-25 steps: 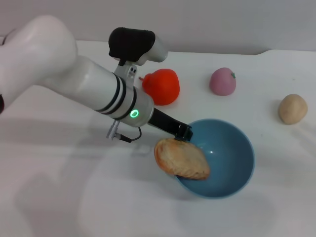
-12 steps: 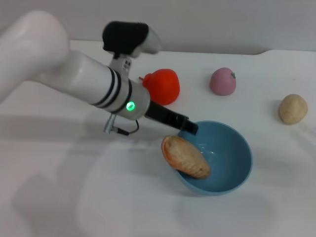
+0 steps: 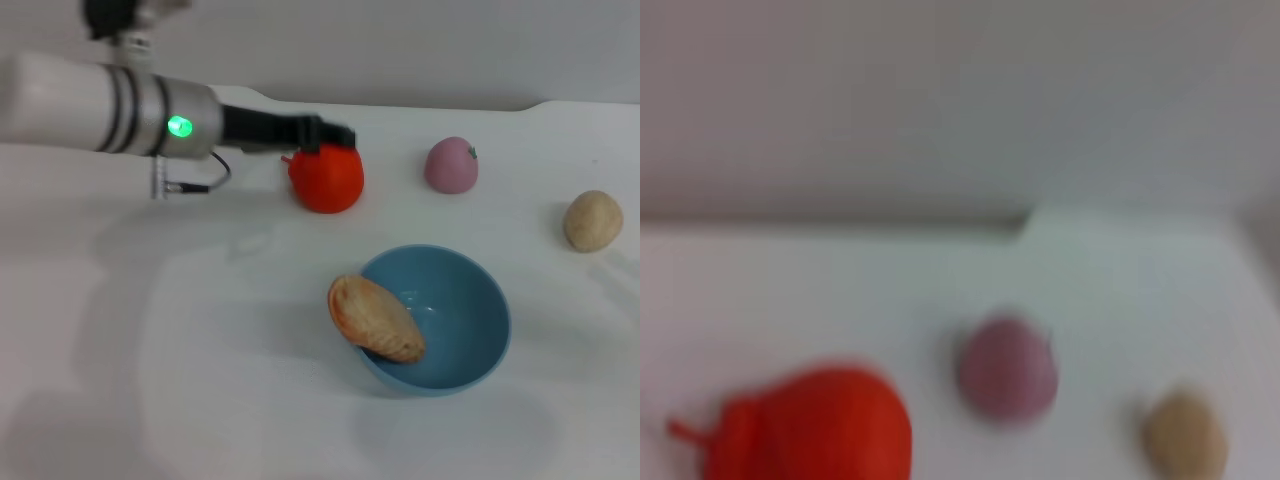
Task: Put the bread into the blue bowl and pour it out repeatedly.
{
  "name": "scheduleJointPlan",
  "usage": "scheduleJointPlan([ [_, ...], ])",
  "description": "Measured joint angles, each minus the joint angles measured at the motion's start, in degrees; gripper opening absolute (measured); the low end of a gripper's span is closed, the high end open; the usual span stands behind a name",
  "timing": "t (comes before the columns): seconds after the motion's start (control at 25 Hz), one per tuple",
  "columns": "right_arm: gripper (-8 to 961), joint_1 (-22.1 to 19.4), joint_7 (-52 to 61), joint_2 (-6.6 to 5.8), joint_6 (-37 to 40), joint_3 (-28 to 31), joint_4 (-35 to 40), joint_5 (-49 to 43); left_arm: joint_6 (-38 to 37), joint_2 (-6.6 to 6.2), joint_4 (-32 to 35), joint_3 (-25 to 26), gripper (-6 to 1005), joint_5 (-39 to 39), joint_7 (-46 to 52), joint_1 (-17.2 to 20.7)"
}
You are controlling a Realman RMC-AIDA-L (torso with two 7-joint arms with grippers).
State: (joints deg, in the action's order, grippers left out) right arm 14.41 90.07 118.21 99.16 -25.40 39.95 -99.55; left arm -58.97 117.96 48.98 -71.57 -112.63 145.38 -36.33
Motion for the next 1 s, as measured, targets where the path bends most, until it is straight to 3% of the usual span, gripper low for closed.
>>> scheduleJointPlan([
  [0.2, 508, -0.1, -0.7, 0.00, -4.3, 0.0, -2.6, 0.0, -2.6, -0.01, -4.2, 10.2, 519, 20.8, -14.6, 5.6],
  [0.4, 508, -0.2, -0.8, -0.07, -8.3, 0.0, -4.2, 0.5, -10.2, -0.21, -14.0, 21.6, 517, 36.7, -29.8, 9.6],
  [0.44, 508, -0.2, -0.8, 0.01, -9.2, 0.0, -4.3, 0.6, -13.0, -0.16, -17.3, 26.6, 516, 40.0, -34.9, 10.8],
  [0.6, 508, -0.3, -2.7, 0.11, -12.0, 0.8, -5.9, 1.4, -15.1, -0.09, -20.0, 30.8, 516, 43.1, -40.6, 12.3],
  [0.64, 508, -0.3, -5.4, 0.12, -12.7, 1.7, -7.3, 2.5, -15.7, 0.05, -21.5, 33.4, 515, 45.6, -46.6, 14.1],
  [0.8, 508, -0.6, -19.9, 0.20, -14.4, 6.3, -13.9, 7.9, -15.5, 0.54, -25.3, 35.2, 515, 50.4, -65.4, 17.2],
  [1.0, 508, -2.0, -42.2, 0.45, -15.0, 11.0, -23.7, 17.3, -17.6, 0.54, -36.5, 35.4, 514, 59.1, -94.1, 17.9],
])
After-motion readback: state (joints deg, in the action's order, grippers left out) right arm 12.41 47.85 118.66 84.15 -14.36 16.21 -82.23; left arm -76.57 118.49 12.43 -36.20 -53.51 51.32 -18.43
